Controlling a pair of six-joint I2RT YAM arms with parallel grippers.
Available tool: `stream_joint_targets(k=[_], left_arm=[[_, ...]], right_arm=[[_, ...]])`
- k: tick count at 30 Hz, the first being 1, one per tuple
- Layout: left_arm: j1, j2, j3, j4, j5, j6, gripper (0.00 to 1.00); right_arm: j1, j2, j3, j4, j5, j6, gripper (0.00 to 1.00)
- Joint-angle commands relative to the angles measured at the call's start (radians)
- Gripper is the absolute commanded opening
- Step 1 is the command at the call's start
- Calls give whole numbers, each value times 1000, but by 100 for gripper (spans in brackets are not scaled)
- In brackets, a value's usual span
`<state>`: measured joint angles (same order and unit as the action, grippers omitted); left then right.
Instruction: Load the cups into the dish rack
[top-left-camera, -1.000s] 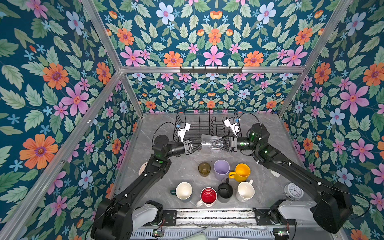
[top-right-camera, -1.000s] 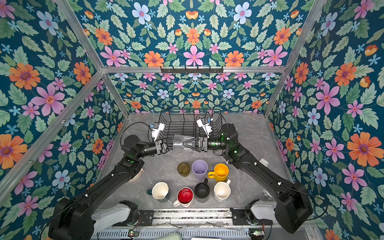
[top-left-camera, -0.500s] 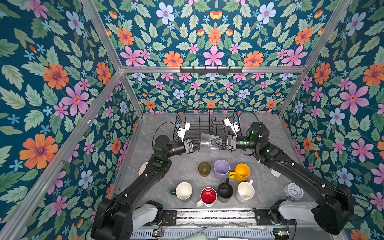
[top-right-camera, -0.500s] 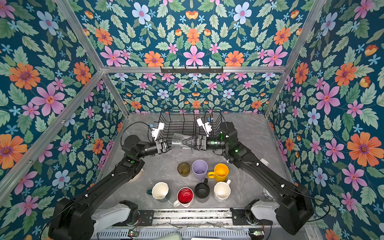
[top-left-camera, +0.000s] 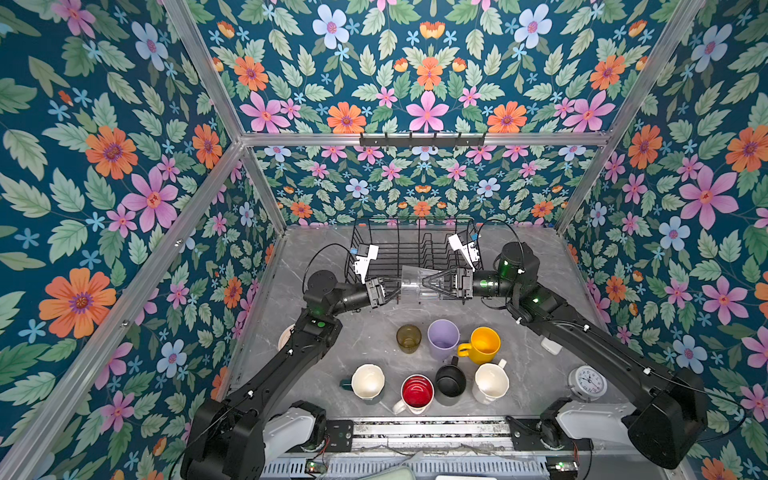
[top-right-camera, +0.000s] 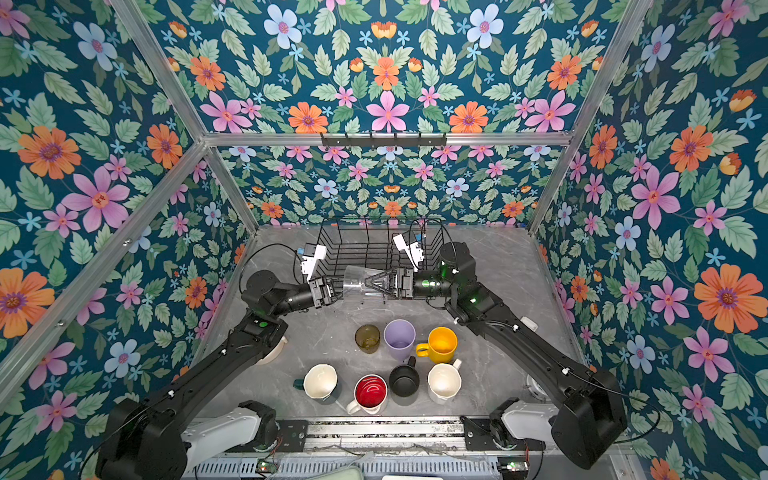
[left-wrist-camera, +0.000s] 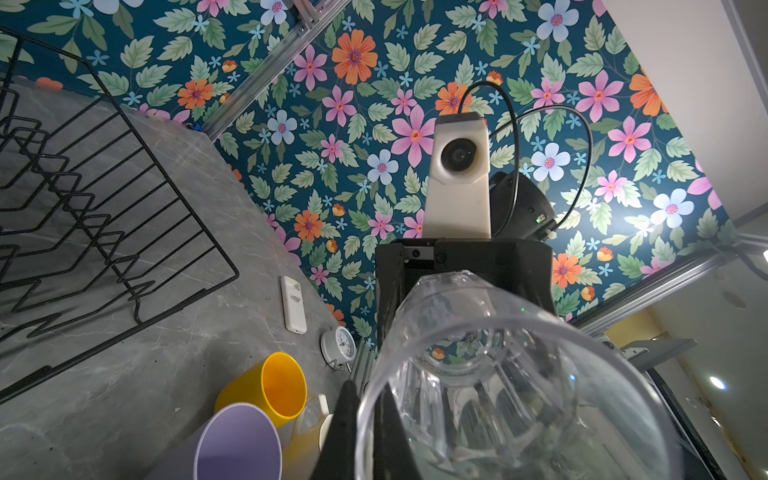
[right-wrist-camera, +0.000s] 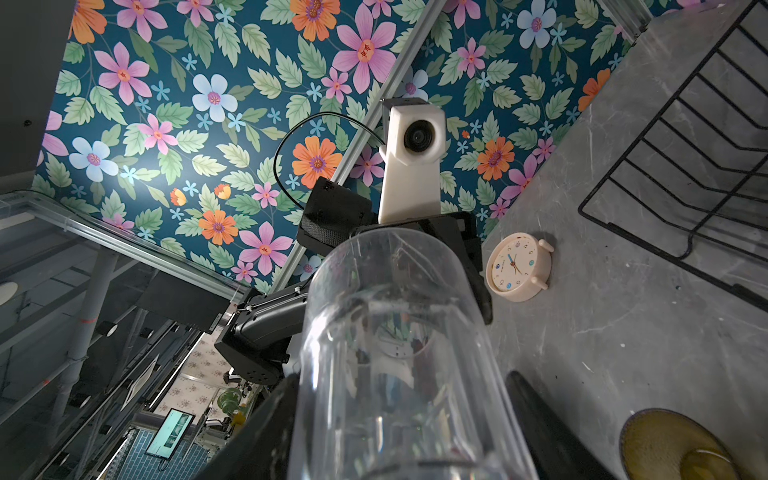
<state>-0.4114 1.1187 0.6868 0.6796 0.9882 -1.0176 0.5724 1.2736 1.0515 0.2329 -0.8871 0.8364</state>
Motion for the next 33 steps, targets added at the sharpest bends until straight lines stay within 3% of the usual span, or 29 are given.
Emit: stream_joint_targets(k=[1, 7, 10, 12, 19, 28, 33], left_arm=[[0, -13, 13, 86, -6, -10, 0], [5, -12, 7, 108, -8, -27, 0], [6, -11, 7, 112, -8, -32, 0], [5, -9, 8, 112, -8, -32, 0], [6, -6, 5, 122, -11, -39, 0], [8, -1, -1, 144, -15, -55, 0], [7, 0, -1, 152, -22, -57, 0]], right_arm=[[-1, -1, -11, -96, 77, -35, 43], [-1, -19, -13, -133, 82, -64, 76], [0, -25, -14, -138, 80, -73, 79], [0, -26, -17, -136, 76, -74, 86], [0, -35, -23, -123, 66, -72, 86], [0, -34, -48, -33, 38, -2, 78], [1, -32, -48, -18, 8, 17, 88]])
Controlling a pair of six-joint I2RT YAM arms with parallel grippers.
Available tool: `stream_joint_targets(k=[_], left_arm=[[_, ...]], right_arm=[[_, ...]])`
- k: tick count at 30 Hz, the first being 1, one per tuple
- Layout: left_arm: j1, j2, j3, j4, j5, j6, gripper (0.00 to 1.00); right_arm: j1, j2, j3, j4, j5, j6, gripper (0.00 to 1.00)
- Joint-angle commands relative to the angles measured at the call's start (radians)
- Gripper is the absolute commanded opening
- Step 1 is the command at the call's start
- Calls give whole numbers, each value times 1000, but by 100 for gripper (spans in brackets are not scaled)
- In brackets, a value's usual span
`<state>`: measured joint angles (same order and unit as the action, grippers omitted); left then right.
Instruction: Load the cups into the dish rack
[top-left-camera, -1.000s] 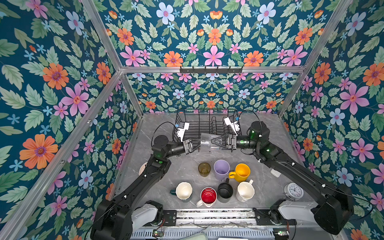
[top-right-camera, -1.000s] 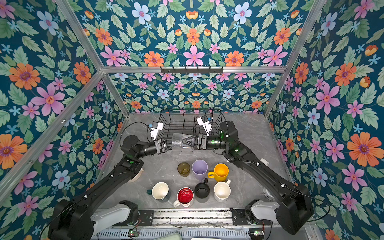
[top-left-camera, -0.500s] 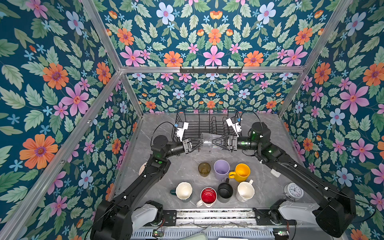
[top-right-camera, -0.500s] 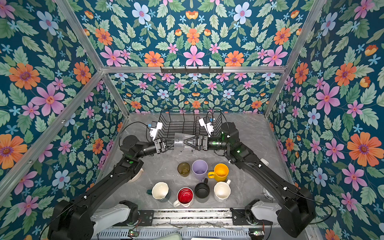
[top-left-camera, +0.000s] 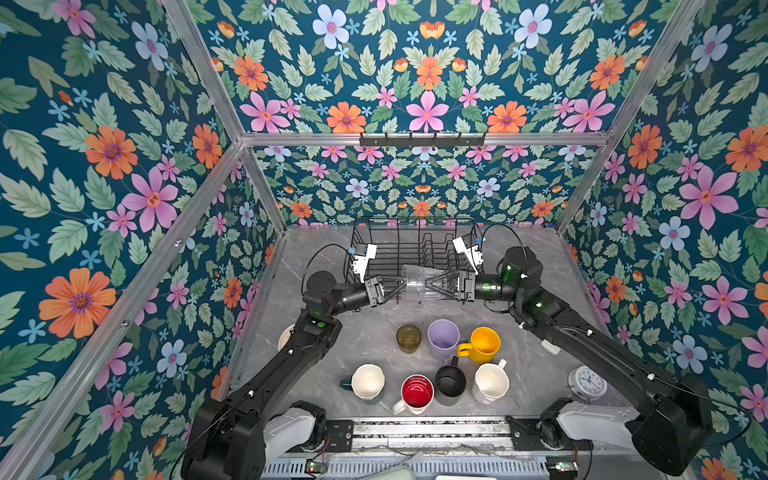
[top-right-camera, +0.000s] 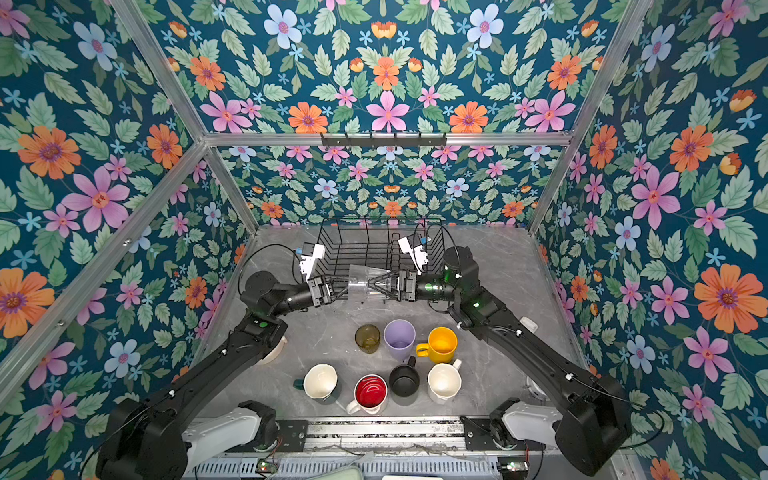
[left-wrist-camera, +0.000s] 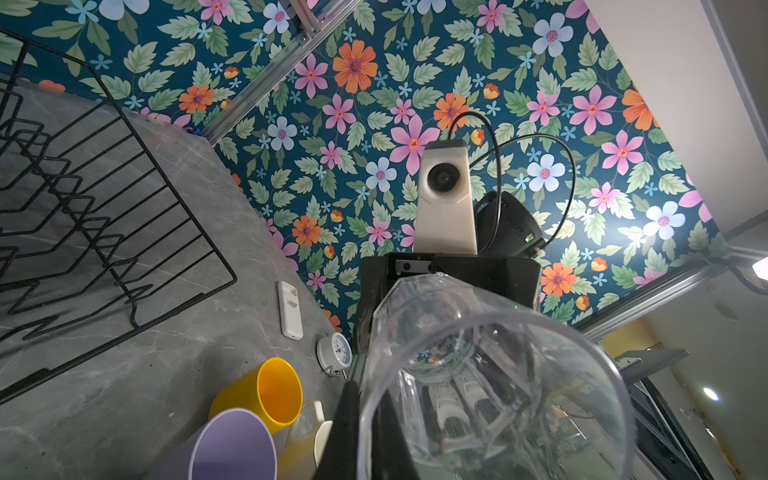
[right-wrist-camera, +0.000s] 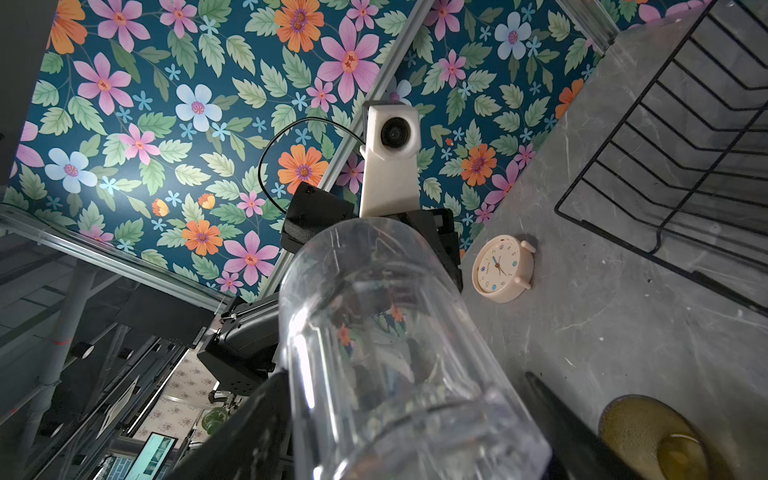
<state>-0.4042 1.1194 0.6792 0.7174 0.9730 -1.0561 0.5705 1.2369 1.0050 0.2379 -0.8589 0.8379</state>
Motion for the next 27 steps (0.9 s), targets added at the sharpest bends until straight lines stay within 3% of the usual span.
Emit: stream_joint_targets(k=[1, 14, 19, 27], left_arm=[[0, -1, 7, 115, -7, -19, 0], [-1, 16, 0, 127, -16, -22, 0], [1, 26, -4, 131, -20, -21, 0], [2, 31, -1, 138, -20, -24, 0]], right_arm=[[3, 4, -1, -28, -19, 14, 89], [5, 1, -5, -29, -13, 25, 80], [4, 1, -5, -24, -6, 42, 61], [4, 1, 1, -41, 18, 43, 42]])
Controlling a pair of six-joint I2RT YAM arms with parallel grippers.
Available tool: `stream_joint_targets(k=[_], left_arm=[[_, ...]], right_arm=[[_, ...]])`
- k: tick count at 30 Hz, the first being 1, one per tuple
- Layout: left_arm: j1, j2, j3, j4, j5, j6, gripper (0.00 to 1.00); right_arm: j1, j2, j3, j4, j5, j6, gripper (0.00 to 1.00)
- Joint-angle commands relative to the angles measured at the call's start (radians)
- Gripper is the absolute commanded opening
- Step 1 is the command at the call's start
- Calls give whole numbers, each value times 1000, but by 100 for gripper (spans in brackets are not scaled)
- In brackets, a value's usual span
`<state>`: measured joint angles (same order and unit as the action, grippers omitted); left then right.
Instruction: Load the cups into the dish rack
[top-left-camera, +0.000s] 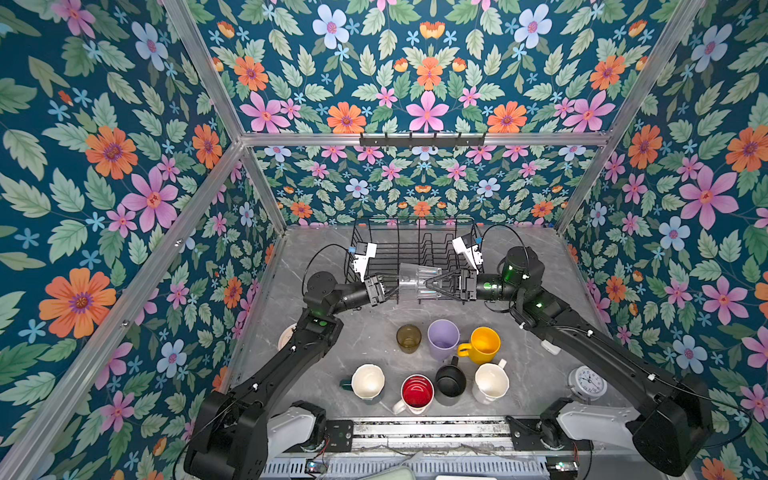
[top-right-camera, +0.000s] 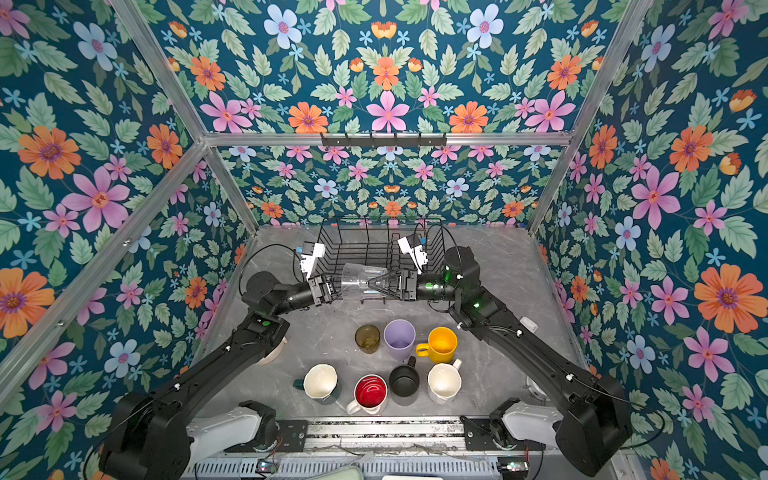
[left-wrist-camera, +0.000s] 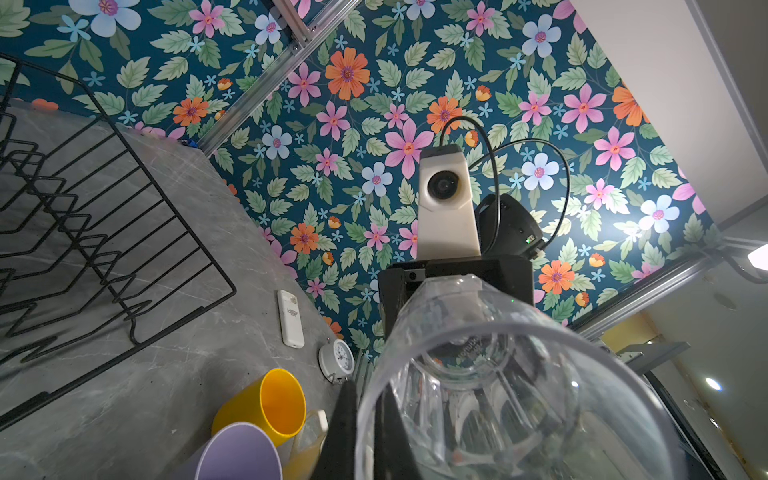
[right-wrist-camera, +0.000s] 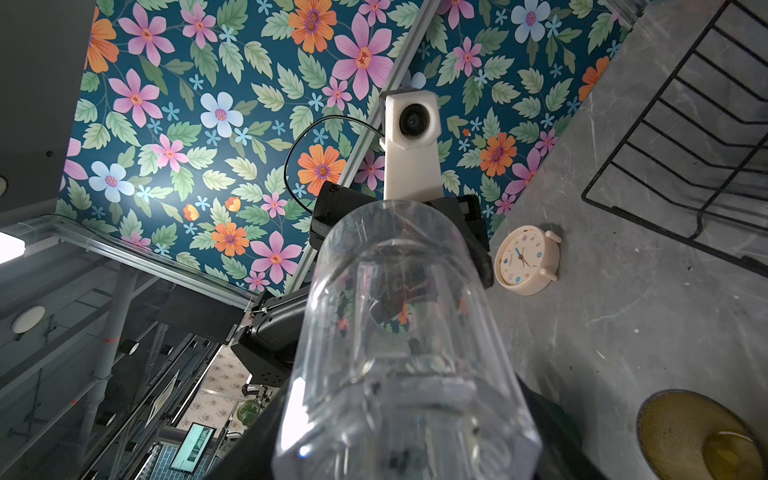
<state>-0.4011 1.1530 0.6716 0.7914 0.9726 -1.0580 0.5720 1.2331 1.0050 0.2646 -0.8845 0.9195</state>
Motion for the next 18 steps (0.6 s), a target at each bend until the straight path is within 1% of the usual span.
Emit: stream_joint_targets(k=[1, 3, 4, 5, 7, 8, 10, 12, 14, 16, 18], left_arm=[[0, -2, 6, 64, -20, -22, 0], [2, -3, 6, 62, -20, -23, 0], [2, -4, 6, 62, -20, -23, 0], [3, -6, 5, 62, -20, -25, 0], [4, -8, 5, 64, -18, -26, 0], [3, -8, 6, 63, -18, -25, 0], [3, -9, 6, 64, -15, -25, 0], [3, -10, 6, 62, -15, -25, 0], [3, -9, 8, 62, -14, -25, 0], [2, -7, 8, 64, -11, -27, 0], [2, -6, 9, 66, -9, -30, 0]], right_arm=[[3, 5, 2, -74, 48, -40, 38], [3, 7, 5, -82, 57, -45, 32], [3, 8, 7, -89, 60, -49, 24], [3, 9, 10, -94, 62, -52, 18], [3, 15, 16, -112, 65, -60, 18], [3, 18, 19, -117, 64, -62, 20], [3, 23, 23, -118, 58, -67, 35], [3, 26, 23, -119, 60, -68, 39], [3, 29, 26, -117, 53, -71, 50], [2, 29, 26, -107, 47, -71, 64], [5, 28, 28, -103, 47, -73, 74]])
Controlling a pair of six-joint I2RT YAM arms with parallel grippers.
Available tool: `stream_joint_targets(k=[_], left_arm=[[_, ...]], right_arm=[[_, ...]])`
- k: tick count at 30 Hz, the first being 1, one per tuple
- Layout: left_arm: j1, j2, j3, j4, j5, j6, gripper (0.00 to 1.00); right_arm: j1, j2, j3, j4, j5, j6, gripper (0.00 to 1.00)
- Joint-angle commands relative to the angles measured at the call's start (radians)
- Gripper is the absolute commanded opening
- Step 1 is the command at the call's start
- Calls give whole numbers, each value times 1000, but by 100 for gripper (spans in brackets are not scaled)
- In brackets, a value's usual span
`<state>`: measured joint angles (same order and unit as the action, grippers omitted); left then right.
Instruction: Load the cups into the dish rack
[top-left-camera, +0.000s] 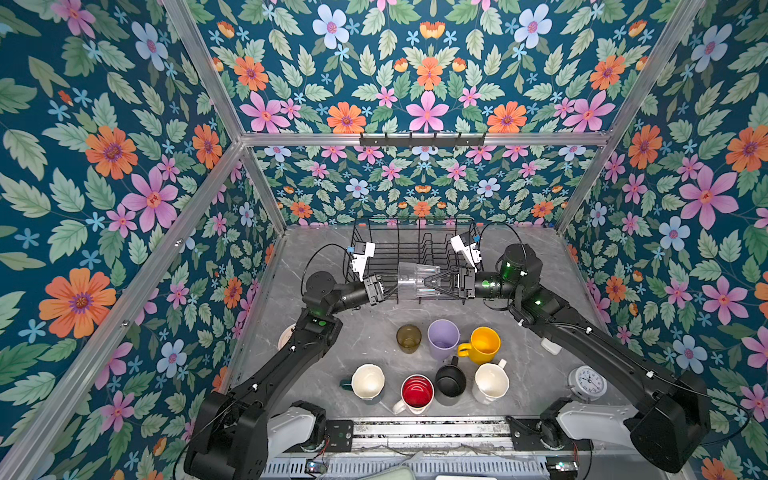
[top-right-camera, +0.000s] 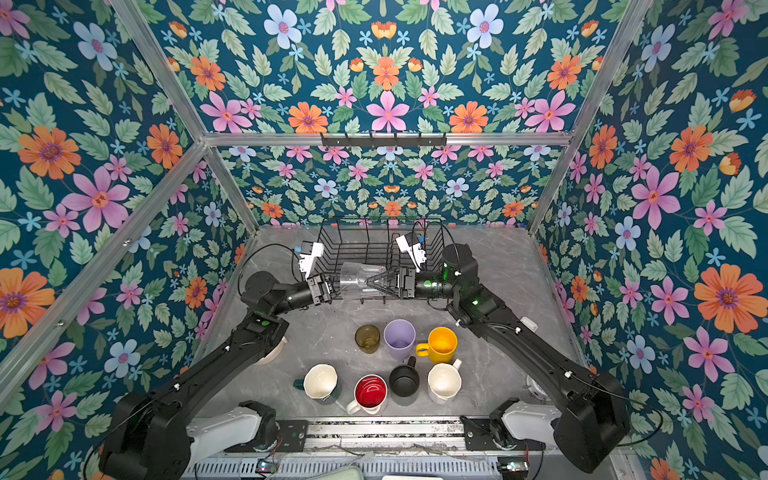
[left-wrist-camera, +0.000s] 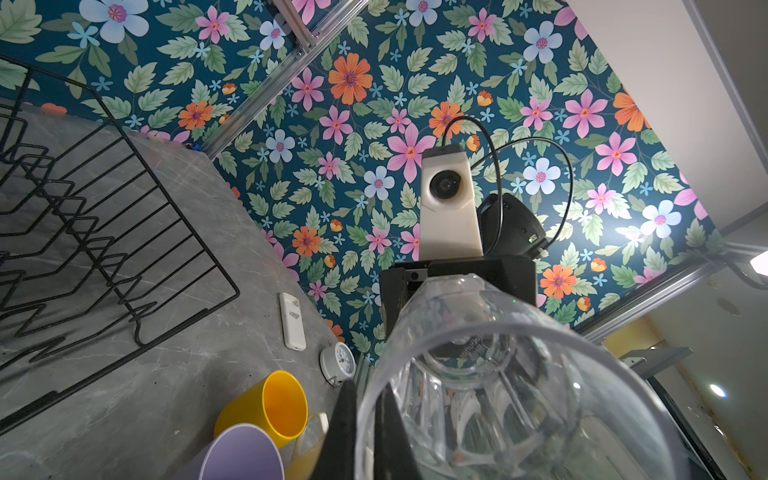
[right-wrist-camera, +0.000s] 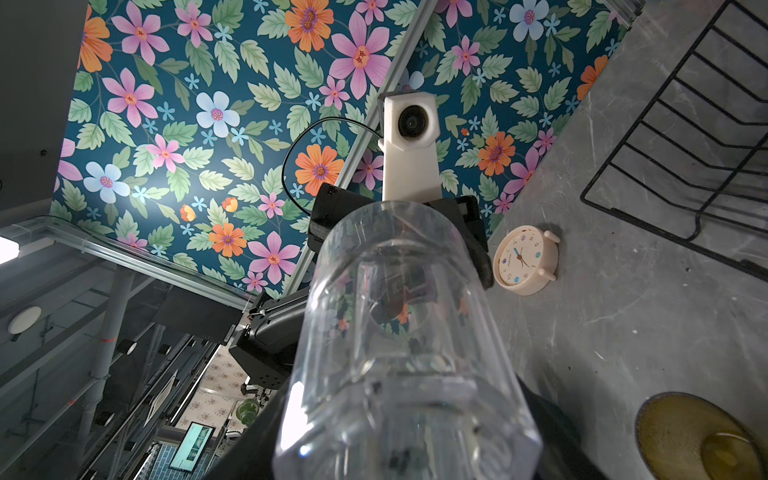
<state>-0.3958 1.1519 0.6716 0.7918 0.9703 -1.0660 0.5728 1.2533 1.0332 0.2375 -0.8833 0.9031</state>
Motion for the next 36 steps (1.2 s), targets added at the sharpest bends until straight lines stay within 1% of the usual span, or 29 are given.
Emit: stream_joint_targets(k=[1, 6, 10, 13, 17, 20, 23, 26, 29, 36], left_arm=[[-2, -4, 8, 65, -5, -22, 0], [-2, -4, 8, 65, -4, -23, 0], [-3, -3, 6, 67, -3, -25, 0], [-3, -2, 6, 67, -2, -25, 0], [-2, -1, 6, 70, -2, -26, 0], [-3, 2, 7, 69, 0, -27, 0], [-3, 4, 8, 70, 1, -27, 0], [-2, 3, 8, 68, 2, -27, 0], [-2, -1, 8, 67, 2, -26, 0], [0, -7, 8, 48, 3, -24, 1]], right_arm=[[4, 9, 3, -75, 44, -58, 77], [9, 22, 16, -73, 35, -63, 82], [16, 33, 20, -62, 32, -59, 78], [18, 37, 18, -43, 26, -47, 71], [17, 38, 19, -41, 24, -45, 51], [19, 37, 18, -42, 28, -44, 43], [18, 32, 21, -55, 45, -46, 31], [18, 28, 33, -90, 65, -59, 24], [18, 26, 44, -100, 69, -61, 14], [19, 13, 54, -122, 79, -73, 13]])
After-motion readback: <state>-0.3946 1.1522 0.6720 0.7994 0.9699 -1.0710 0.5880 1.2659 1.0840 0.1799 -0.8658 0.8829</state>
